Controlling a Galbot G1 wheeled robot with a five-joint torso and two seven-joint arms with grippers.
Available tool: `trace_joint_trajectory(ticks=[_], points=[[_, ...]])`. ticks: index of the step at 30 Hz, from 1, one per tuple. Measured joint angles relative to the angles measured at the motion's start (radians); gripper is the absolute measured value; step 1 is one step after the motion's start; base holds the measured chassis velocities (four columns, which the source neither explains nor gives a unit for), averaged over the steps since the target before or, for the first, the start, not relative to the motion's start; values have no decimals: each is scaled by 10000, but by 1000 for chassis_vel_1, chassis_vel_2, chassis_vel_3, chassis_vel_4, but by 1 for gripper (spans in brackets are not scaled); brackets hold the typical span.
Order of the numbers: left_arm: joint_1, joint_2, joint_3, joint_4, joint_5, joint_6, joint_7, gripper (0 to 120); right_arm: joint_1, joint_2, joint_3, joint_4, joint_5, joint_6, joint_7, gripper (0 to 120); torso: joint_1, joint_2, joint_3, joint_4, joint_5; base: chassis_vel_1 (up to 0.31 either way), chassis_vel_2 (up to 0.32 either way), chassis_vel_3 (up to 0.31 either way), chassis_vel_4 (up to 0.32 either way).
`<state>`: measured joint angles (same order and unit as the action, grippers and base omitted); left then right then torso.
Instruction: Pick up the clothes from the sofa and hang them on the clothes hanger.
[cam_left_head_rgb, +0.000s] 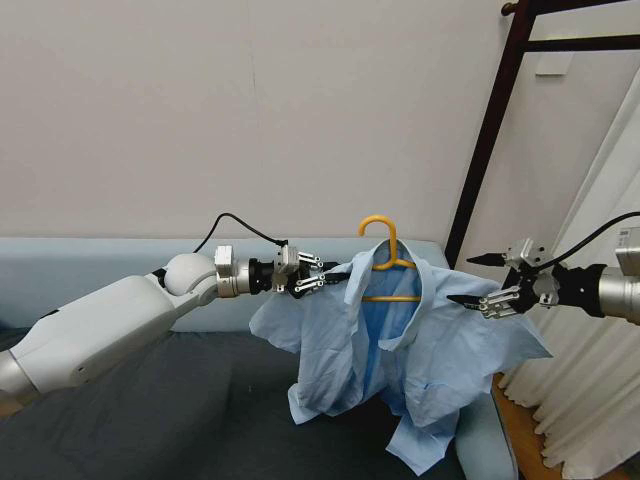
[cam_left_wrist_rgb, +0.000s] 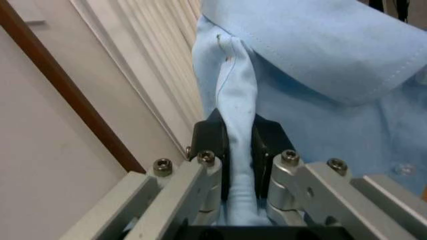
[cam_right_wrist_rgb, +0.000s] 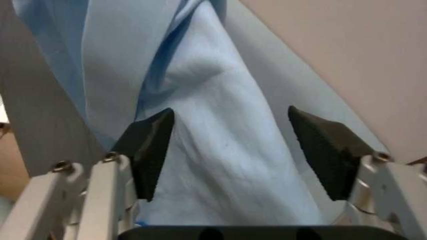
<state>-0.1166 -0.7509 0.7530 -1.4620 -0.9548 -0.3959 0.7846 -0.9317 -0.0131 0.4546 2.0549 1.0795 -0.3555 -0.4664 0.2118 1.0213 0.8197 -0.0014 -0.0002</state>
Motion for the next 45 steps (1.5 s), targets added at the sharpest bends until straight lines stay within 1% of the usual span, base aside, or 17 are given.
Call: trace_joint_trajectory(ticks=[1,3,7,9,11,12,16,25,30,33,35,36,38,39,42,44,45], points=[[-25,19,14,-37,-6,0,11,7,-1,5,-26,3,1,7,-36,62,0,0,0,-1,3,0,0,0,0],[-42,37,23,-53,-7,-6,57,7,-2,5,-44,12,4,13,-73,58,0,0,0,0,2,0,0,0,0],[-186,91,149,-107,18,-54,193,7,-4,-8,-55,77,46,22,-164,40,0,0,0,4,-1,0,0,0,0],[-236,96,186,-113,23,-58,195,7,-6,-11,-55,79,64,37,-170,37,0,0,0,4,-1,0,0,0,0],[-344,105,233,-112,61,-63,196,7,-10,-12,-97,61,68,215,-281,26,0,-1,0,3,0,0,0,0,0],[-344,105,233,-112,61,-63,196,7,-10,-12,-97,61,68,215,-281,26,0,-1,0,3,0,0,0,0,0],[-545,68,246,-20,162,-52,23,7,-13,5,-167,37,127,478,-320,10,0,-1,0,3,0,0,0,0,0],[-788,-36,257,148,538,-71,-122,7,-4,91,-161,-7,255,691,-198,8,0,-2,0,2,0,0,0,0,0],[-815,-31,-11,221,767,-104,-144,7,24,196,-44,-16,365,807,-118,8,0,-2,0,3,0,0,0,0,0],[-814,-2,-216,309,925,-101,-178,11,33,233,35,-26,363,819,-35,8,0,-2,0,1,-2,0,0,0,0],[-796,94,-504,336,1085,-105,-243,21,39,323,90,-18,353,787,226,8,0,-2,0,7,-2,0,0,0,0],[-787,157,-610,330,1129,-106,-296,26,40,385,96,28,386,761,358,8,0,-2,0,0,-1,0,0,0,0],[-785,273,-782,261,1202,-130,-352,34,44,513,97,44,438,673,645,8,0,-2,0,3,-1,0,0,0,0],[-785,273,-782,261,1202,-130,-352,34,44,513,97,44,438,673,645,8,0,-2,0,3,-1,0,0,0,0],[-644,467,-1173,103,1273,-179,-461,49,46,665,96,56,492,647,933,8,0,-2,0,2,0,0,0,0,0],[-182,669,-1778,-195,1287,-183,-706,55,50,798,143,102,557,611,1282,8,0,-2,-1,-1,3,0,0,0,0],[-182,669,-1778,-195,1287,-183,-706,55,50,798,143,102,557,611,1282,8,0,-2,-1,-1,3,0,0,0,0]])
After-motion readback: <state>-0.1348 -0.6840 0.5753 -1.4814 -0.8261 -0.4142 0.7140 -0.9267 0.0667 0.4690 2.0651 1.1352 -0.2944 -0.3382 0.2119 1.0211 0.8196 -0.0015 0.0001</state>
